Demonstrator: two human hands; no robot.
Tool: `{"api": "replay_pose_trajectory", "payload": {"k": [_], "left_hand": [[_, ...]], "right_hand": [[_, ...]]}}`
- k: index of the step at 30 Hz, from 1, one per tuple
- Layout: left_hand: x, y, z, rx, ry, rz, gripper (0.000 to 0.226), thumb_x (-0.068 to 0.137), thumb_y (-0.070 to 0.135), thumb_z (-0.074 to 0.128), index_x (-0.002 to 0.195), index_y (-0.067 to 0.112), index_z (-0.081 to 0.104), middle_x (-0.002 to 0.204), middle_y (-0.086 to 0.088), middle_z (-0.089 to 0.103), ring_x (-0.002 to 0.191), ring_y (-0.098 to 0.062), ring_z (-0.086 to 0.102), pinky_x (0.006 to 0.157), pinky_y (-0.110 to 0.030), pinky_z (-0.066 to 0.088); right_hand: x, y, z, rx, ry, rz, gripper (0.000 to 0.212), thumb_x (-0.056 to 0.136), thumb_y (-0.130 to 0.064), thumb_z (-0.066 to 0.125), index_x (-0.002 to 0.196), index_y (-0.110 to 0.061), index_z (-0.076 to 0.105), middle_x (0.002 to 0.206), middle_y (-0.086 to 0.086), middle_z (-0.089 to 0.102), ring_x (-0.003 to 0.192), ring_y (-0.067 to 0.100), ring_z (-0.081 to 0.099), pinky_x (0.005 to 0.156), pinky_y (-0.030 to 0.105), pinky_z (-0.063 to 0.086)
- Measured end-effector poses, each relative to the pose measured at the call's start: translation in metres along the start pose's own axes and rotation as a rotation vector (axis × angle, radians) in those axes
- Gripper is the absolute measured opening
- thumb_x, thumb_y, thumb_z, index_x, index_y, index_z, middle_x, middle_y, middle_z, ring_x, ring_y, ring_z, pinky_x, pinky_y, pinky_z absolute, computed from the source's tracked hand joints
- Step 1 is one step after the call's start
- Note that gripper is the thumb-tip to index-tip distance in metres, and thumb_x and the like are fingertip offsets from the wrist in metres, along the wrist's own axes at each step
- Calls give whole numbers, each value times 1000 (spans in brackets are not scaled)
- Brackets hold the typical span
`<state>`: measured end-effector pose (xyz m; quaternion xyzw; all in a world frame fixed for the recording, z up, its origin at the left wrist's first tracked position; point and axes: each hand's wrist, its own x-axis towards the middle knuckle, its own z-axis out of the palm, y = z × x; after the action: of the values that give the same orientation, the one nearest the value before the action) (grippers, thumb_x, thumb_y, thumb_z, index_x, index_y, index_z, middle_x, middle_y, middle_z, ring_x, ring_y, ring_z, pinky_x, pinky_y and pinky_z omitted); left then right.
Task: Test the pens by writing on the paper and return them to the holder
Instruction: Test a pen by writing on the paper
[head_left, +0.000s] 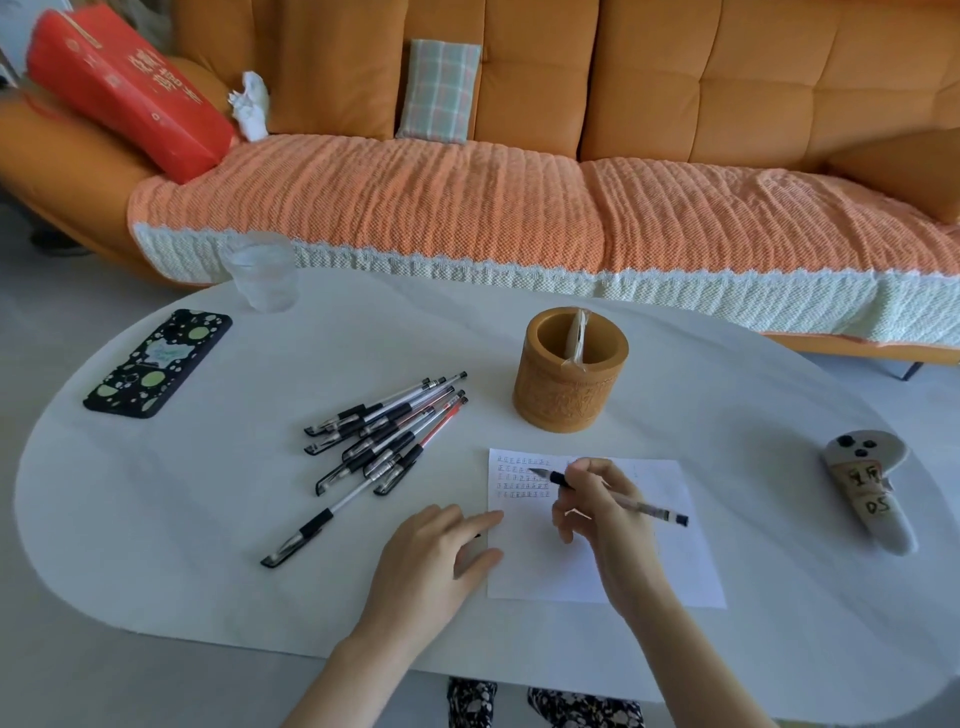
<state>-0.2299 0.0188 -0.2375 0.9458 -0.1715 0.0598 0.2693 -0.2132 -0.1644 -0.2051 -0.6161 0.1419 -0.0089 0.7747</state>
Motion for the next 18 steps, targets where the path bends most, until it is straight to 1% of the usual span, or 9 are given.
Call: {"api": "replay_pose_trajectory", "payload": {"k": [2, 3, 5, 6, 8, 9, 11, 14, 18], "left_hand": [[-2, 0, 7, 17, 57, 19, 36, 80, 49, 52, 108, 32, 68, 63, 16, 43, 64, -5, 45, 59, -15, 36], [-3, 0, 10, 26, 74, 33, 36, 80, 49, 52, 107, 31, 68, 65, 15, 49, 65, -7, 48, 61, -17, 37], [-4, 0, 13, 41, 97, 58, 35, 80, 48, 53, 106, 31, 68, 68, 14, 56, 67, -9, 51, 63, -18, 38], [-3, 0, 14, 46, 110, 67, 34, 80, 48, 54, 105, 30, 69, 69, 14, 57, 68, -9, 52, 64, -18, 37], [-3, 0, 15, 43, 129, 71, 34, 79, 48, 55, 104, 30, 69, 69, 14, 57, 68, -8, 50, 65, -18, 36], [-3, 0, 15, 39, 134, 69, 34, 79, 48, 56, 104, 30, 69, 69, 14, 57, 69, -7, 49, 65, -17, 36], [-3, 0, 15, 39, 133, 66, 34, 80, 49, 55, 105, 30, 69, 70, 14, 56, 70, -6, 48, 65, -18, 36], [-3, 0, 16, 50, 127, 61, 35, 80, 50, 54, 105, 31, 69, 71, 14, 57, 71, -8, 51, 66, -19, 36], [-3, -1, 17, 59, 134, 55, 34, 80, 50, 55, 105, 31, 68, 72, 15, 58, 71, -8, 51, 67, -18, 35]], "right_hand": [[0, 4, 6, -41, 0, -35, 12, 92, -7, 55, 85, 1, 60, 62, 12, 59, 52, 20, 57, 44, 25, 36], [1, 7, 10, -90, 4, -52, 17, 90, -12, 59, 81, 2, 61, 61, 11, 60, 52, 18, 57, 44, 24, 35], [2, 13, 20, -216, 32, -85, 31, 86, -24, 68, 65, -2, 60, 56, 4, 58, 49, 11, 52, 47, 19, 36], [3, 15, 25, -263, 53, -103, 36, 84, -27, 70, 58, -5, 57, 53, 2, 55, 47, 9, 50, 50, 16, 37], [7, 21, 32, -300, 97, -139, 41, 83, -25, 71, 51, -10, 49, 48, -3, 49, 44, 6, 45, 50, 13, 36], [9, 24, 34, -313, 125, -157, 42, 84, -23, 70, 50, -12, 46, 45, -9, 46, 43, 5, 43, 49, 13, 35], [12, 30, 36, -351, 175, -199, 43, 86, -20, 67, 51, -14, 43, 42, -13, 45, 44, 3, 41, 48, 14, 32], [13, 37, 36, -386, 211, -244, 42, 89, -17, 62, 53, -14, 40, 41, -14, 41, 44, 3, 37, 48, 16, 30], [14, 38, 35, -380, 220, -258, 43, 90, -15, 59, 54, -14, 37, 42, -13, 38, 45, 3, 33, 48, 16, 29]]}}
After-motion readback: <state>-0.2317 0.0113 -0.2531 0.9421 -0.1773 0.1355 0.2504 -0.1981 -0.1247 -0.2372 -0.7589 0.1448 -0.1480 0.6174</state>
